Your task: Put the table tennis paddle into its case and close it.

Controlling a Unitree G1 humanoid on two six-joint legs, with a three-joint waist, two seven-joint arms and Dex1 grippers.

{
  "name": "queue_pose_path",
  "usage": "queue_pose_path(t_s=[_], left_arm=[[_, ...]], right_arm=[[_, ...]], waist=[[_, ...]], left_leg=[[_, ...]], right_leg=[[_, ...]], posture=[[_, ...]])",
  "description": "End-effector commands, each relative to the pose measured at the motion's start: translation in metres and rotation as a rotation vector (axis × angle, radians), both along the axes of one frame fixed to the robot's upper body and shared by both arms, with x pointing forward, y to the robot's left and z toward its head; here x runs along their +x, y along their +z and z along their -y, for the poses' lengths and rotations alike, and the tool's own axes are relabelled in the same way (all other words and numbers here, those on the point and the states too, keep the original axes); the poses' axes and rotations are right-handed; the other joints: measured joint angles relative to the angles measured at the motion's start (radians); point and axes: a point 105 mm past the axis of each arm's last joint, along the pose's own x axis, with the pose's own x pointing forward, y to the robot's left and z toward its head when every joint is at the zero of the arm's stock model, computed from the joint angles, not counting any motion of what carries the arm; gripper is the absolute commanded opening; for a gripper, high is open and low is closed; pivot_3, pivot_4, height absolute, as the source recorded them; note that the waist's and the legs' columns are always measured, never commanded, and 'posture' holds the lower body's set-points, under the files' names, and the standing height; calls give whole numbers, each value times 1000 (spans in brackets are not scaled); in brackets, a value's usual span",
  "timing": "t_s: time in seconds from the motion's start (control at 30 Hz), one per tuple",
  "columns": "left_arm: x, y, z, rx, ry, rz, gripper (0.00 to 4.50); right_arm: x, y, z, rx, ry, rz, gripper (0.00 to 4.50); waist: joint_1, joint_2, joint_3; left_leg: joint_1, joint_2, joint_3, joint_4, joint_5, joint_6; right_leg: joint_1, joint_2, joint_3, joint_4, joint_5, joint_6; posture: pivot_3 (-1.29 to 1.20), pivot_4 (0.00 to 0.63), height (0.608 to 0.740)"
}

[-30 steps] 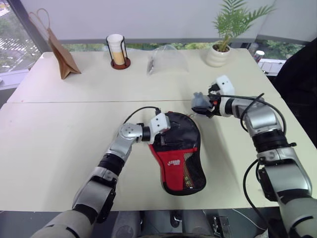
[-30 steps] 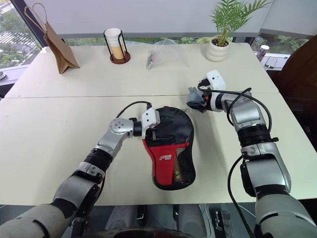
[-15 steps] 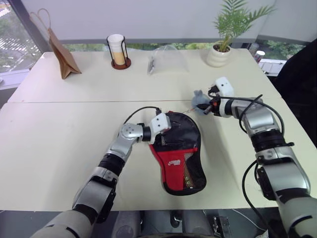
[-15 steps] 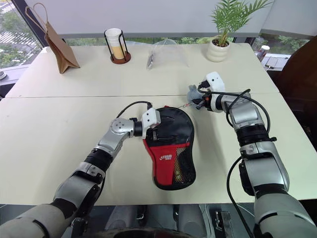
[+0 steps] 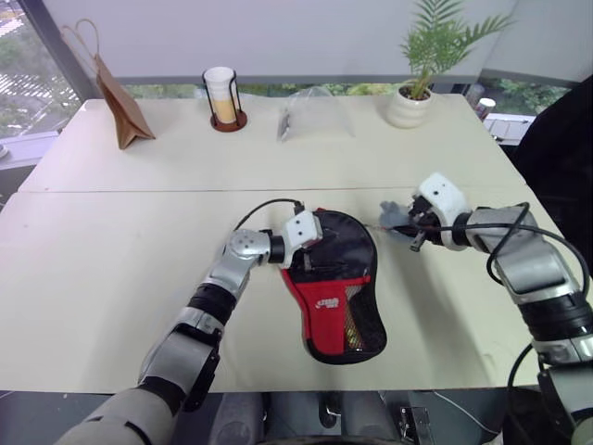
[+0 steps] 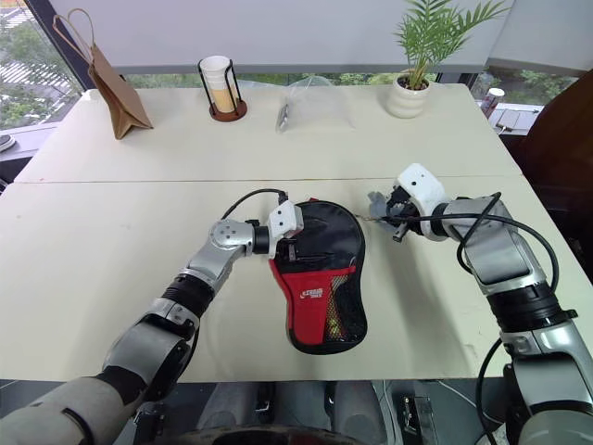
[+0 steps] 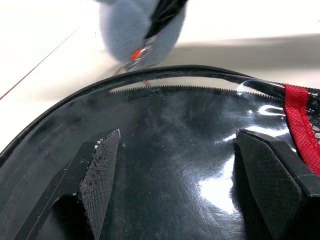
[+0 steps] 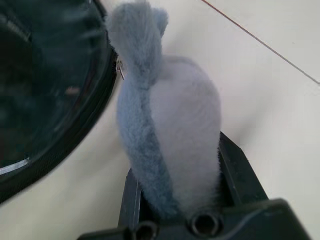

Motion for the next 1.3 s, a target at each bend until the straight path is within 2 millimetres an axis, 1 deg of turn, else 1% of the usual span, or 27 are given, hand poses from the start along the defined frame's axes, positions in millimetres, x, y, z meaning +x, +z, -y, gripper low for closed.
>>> queue_pose_path(t_s=[0.03,0.27,0.4,0.5,0.63,0.77,0.8,0.87,0.97,1.13,1.2,1.3], left_arm=[[-6,-38,-10,132,22,-71,3848],[0,-39,-11,153,39,-66,3848],[2,-41,-12,176,47,-57,3848],[3,-44,-13,208,47,-40,3848],[2,-54,-15,282,36,-21,3848],[0,-59,-16,322,16,-12,3848],[0,-60,-16,331,14,-11,3848],[1,-61,-17,342,19,-11,3848],[0,-63,-18,354,20,-12,3848],[0,-66,-21,367,23,-14,3848],[1,-66,-22,369,26,-15,3848],[2,-66,-22,370,32,-15,3848]], right_arm=[[-10,15,9,-84,-1,64,212],[-42,11,18,-139,2,22,212],[-59,10,16,-143,13,5,212],[-66,10,13,-141,20,1,212],[-76,8,9,-132,21,-6,212],[-85,6,8,-131,22,-28,212],[-87,5,8,-130,22,-32,212],[-91,4,9,-131,22,-44,212],[-96,2,10,-139,23,-60,212],[-112,-1,8,-162,81,-120,212],[-118,-4,8,-185,107,-140,212],[-125,-6,6,-190,141,-167,212]], waist=[[2,0,0],[2,-1,0],[2,-1,0],[1,-1,0],[0,-1,0],[-1,1,-1],[-2,3,-3],[-3,7,-6],[-2,7,-9],[-2,8,-9],[-2,11,-11],[0,10,-11]], left_leg=[[0,1,0,0,0,0],[0,-1,-4,0,0,0],[0,-1,-5,0,-2,-3],[0,-1,-6,0,-2,-4],[0,0,-8,-1,-2,-4],[0,4,-13,-2,-3,-4],[0,4,-14,-2,-3,-5],[-6,9,-18,-4,-3,-5],[-7,6,-17,-4,-3,-5],[-8,6,-17,-4,-3,-5],[-11,7,-19,-4,-3,-5],[-11,6,-20,-4,-3,-5]], right_leg=[[1,0,0,-1,0,0],[2,-2,-1,-3,0,1],[3,-2,-1,-3,0,1],[3,-2,-2,-4,0,1],[6,-2,-5,-8,0,1],[14,-1,-15,-22,0,1],[15,-1,-16,-25,0,2],[18,3,-19,-39,3,6],[17,-2,-18,-41,4,9],[17,-1,-19,-41,5,9],[18,1,-20,-47,6,11],[18,-1,-20,-48,6,12]], posture=[[0,150,735],[0,150,735],[0,150,735],[0,150,735],[0,150,735],[0,150,735],[0,150,735],[0,150,735],[0,150,735],[0,150,735],[0,150,735],[0,150,735]])
